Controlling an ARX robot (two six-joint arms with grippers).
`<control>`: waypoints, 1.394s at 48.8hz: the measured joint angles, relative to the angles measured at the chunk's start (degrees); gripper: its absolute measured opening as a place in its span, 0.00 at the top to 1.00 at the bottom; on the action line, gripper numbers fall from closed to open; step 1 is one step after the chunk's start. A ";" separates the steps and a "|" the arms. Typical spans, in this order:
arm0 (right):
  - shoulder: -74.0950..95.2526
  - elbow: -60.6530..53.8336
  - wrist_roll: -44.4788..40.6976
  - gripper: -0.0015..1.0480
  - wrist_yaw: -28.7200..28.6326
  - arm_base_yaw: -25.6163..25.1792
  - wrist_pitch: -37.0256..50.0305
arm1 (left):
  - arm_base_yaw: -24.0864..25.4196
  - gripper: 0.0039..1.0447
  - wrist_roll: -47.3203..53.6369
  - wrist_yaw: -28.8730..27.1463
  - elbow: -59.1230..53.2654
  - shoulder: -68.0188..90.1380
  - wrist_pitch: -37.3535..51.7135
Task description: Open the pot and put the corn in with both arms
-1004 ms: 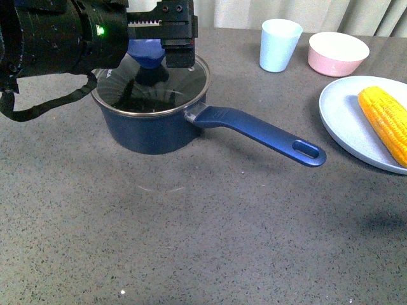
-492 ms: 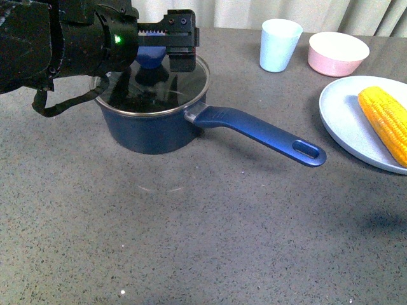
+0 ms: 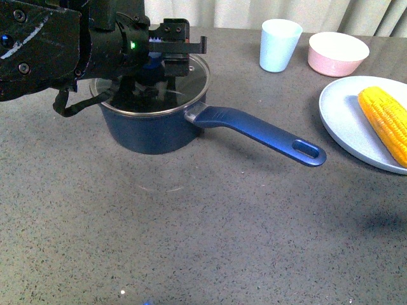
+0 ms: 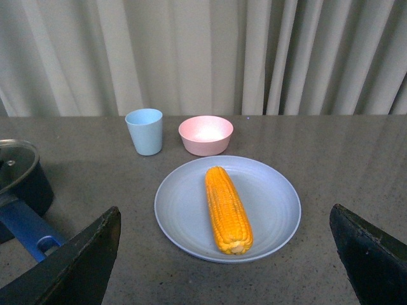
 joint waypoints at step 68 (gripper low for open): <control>-0.02 0.00 0.00 0.09 0.00 0.00 0.00 | 24.85 0.43 3.43 0.37 -19.04 -1.57 18.12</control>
